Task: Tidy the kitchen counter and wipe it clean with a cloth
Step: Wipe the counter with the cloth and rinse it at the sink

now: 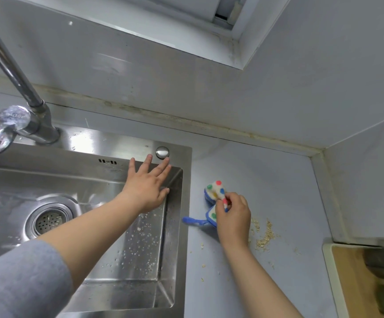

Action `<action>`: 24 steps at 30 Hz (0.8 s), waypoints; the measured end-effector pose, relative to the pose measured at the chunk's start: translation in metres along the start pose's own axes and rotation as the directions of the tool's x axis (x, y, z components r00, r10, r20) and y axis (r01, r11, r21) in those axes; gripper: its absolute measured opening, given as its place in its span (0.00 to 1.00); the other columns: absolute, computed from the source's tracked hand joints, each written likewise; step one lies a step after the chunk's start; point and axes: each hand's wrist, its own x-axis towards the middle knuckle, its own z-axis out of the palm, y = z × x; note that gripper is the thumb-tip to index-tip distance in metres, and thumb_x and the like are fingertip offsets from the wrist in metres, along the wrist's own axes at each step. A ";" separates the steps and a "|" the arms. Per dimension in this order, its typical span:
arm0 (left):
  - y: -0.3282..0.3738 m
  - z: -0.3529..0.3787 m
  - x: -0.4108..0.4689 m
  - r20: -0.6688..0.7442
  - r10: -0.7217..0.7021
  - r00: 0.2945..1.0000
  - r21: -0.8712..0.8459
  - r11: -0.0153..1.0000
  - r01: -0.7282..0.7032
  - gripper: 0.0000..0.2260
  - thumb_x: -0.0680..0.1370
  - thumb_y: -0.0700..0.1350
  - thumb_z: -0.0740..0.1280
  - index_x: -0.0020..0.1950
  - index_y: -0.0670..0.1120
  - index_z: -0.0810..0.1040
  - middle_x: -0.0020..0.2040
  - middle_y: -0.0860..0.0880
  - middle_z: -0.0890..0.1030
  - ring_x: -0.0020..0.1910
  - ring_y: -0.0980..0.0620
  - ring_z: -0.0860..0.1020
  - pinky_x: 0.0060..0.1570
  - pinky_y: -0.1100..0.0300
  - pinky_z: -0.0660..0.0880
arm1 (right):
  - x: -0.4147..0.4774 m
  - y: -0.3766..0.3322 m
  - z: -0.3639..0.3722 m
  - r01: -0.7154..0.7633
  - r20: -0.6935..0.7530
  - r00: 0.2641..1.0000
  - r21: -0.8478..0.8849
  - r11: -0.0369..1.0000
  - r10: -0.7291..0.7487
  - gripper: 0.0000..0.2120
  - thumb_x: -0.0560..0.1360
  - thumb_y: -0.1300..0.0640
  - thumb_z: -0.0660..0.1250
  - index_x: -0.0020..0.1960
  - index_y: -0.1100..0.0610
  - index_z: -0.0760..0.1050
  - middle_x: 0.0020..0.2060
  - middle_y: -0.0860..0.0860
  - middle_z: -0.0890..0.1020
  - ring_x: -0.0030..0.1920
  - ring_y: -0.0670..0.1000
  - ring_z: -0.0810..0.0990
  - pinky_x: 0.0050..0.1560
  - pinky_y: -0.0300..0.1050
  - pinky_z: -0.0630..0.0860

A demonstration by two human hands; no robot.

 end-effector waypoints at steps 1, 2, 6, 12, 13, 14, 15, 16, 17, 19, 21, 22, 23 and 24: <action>0.001 0.001 0.000 0.000 -0.005 1.000 -0.008 1.000 0.005 0.30 0.80 0.62 0.45 0.78 0.53 0.38 0.77 0.57 0.36 0.77 0.42 0.37 0.71 0.33 0.39 | -0.010 -0.004 -0.001 0.024 0.002 1.000 0.028 0.999 -0.024 0.04 0.75 0.62 0.65 0.49 0.59 0.78 0.43 0.51 0.76 0.40 0.48 0.73 0.37 0.30 0.65; 0.002 0.001 0.000 -0.002 -0.010 1.000 -0.018 1.000 0.010 0.31 0.80 0.63 0.45 0.78 0.54 0.38 0.78 0.57 0.36 0.77 0.42 0.37 0.71 0.33 0.39 | -0.021 -0.006 0.000 0.051 0.023 0.998 0.051 0.997 -0.052 0.03 0.75 0.62 0.66 0.48 0.59 0.78 0.43 0.50 0.75 0.40 0.47 0.73 0.38 0.27 0.65; 0.004 0.000 -0.001 0.010 -0.026 1.000 -0.039 0.999 0.027 0.33 0.78 0.66 0.45 0.78 0.54 0.38 0.78 0.57 0.36 0.77 0.42 0.37 0.70 0.32 0.38 | -0.069 0.000 0.019 0.082 0.187 0.978 0.038 0.996 -0.087 0.07 0.76 0.60 0.64 0.54 0.56 0.76 0.48 0.48 0.75 0.46 0.46 0.75 0.43 0.30 0.69; 0.015 -0.002 -0.007 0.042 -0.035 0.999 -0.068 0.997 0.038 0.36 0.77 0.68 0.47 0.78 0.52 0.38 0.78 0.54 0.35 0.76 0.42 0.35 0.69 0.31 0.35 | -0.067 0.018 0.022 0.025 0.169 0.985 -0.037 0.999 -0.019 0.11 0.77 0.58 0.63 0.59 0.57 0.75 0.52 0.51 0.75 0.48 0.50 0.75 0.45 0.40 0.72; 0.021 0.000 -0.012 0.030 -0.023 0.999 -0.112 0.993 0.026 0.36 0.78 0.67 0.47 0.78 0.52 0.38 0.78 0.54 0.36 0.76 0.43 0.35 0.69 0.32 0.35 | -0.061 0.024 0.018 0.007 0.146 0.989 -0.061 0.998 0.002 0.11 0.78 0.58 0.62 0.60 0.57 0.75 0.52 0.52 0.75 0.48 0.50 0.75 0.44 0.39 0.71; 0.028 0.003 -0.018 0.016 0.001 1.000 -0.158 0.987 0.001 0.34 0.78 0.66 0.48 0.79 0.53 0.40 0.78 0.54 0.36 0.76 0.45 0.35 0.69 0.32 0.36 | -0.054 0.029 0.012 -0.015 0.122 0.992 -0.077 0.997 0.024 0.12 0.78 0.59 0.62 0.60 0.58 0.75 0.52 0.52 0.76 0.48 0.51 0.75 0.44 0.39 0.69; 0.037 0.006 -0.023 0.007 0.035 0.999 -0.198 0.980 -0.033 0.32 0.79 0.65 0.50 0.79 0.55 0.41 0.78 0.54 0.36 0.76 0.46 0.35 0.70 0.32 0.36 | -0.049 0.035 0.006 -0.032 0.101 0.994 -0.077 0.996 0.040 0.12 0.78 0.60 0.62 0.60 0.58 0.75 0.51 0.53 0.76 0.48 0.52 0.76 0.44 0.39 0.67; 0.045 0.011 -0.027 0.000 0.067 0.998 -0.226 0.972 -0.065 0.31 0.80 0.63 0.50 0.78 0.57 0.43 0.78 0.55 0.37 0.76 0.47 0.35 0.70 0.33 0.37 | -0.045 0.039 -0.001 -0.038 0.086 0.995 -0.066 0.997 0.043 0.11 0.77 0.61 0.63 0.59 0.59 0.76 0.51 0.53 0.76 0.48 0.53 0.76 0.43 0.39 0.66; 0.052 0.016 -0.031 -0.002 0.089 0.996 -0.241 0.967 -0.087 0.29 0.80 0.62 0.51 0.78 0.58 0.43 0.78 0.55 0.37 0.76 0.48 0.35 0.70 0.33 0.38 | -0.043 0.041 -0.009 -0.028 0.073 0.997 -0.050 0.998 0.032 0.11 0.77 0.61 0.63 0.58 0.59 0.77 0.51 0.53 0.77 0.48 0.52 0.76 0.43 0.39 0.65; 0.063 0.025 -0.032 0.007 0.091 0.996 -0.241 0.967 -0.086 0.29 0.81 0.62 0.50 0.78 0.57 0.42 0.78 0.56 0.35 0.76 0.48 0.34 0.71 0.33 0.39 | -0.048 0.039 -0.021 0.015 0.053 0.999 -0.014 1.000 -0.014 0.10 0.76 0.62 0.64 0.56 0.59 0.78 0.50 0.52 0.77 0.46 0.49 0.75 0.43 0.38 0.66; 0.066 0.033 -0.031 0.015 0.080 0.997 -0.217 0.973 -0.075 0.30 0.81 0.62 0.48 0.78 0.56 0.39 0.76 0.56 0.32 0.76 0.47 0.33 0.71 0.34 0.38 | -0.065 0.033 -0.026 0.057 0.056 0.997 0.031 0.998 -0.059 0.09 0.76 0.63 0.65 0.55 0.58 0.78 0.49 0.50 0.77 0.46 0.47 0.75 0.45 0.37 0.67; 0.067 0.035 -0.031 0.013 0.081 0.997 -0.202 0.976 -0.076 0.30 0.81 0.62 0.47 0.78 0.56 0.37 0.76 0.56 0.31 0.75 0.47 0.32 0.71 0.34 0.38 | -0.076 0.030 -0.025 0.076 0.074 0.994 0.050 0.996 -0.079 0.09 0.76 0.62 0.65 0.55 0.58 0.78 0.48 0.49 0.76 0.46 0.46 0.75 0.45 0.37 0.69; 0.066 0.037 -0.031 0.014 0.083 0.996 -0.190 0.979 -0.078 0.30 0.81 0.62 0.46 0.78 0.56 0.36 0.75 0.56 0.30 0.75 0.47 0.32 0.71 0.34 0.38 | -0.088 0.027 -0.023 0.092 0.105 0.990 0.064 0.994 -0.098 0.08 0.76 0.61 0.65 0.55 0.57 0.78 0.47 0.48 0.75 0.45 0.45 0.75 0.45 0.37 0.71; 0.066 0.038 -0.030 0.015 0.085 0.996 -0.180 0.980 -0.081 0.30 0.81 0.62 0.45 0.77 0.56 0.35 0.75 0.56 0.29 0.75 0.47 0.32 0.71 0.33 0.38 | -0.098 0.026 -0.019 0.107 0.140 0.983 0.073 0.992 -0.116 0.08 0.76 0.61 0.65 0.55 0.56 0.78 0.46 0.47 0.75 0.44 0.45 0.75 0.45 0.39 0.73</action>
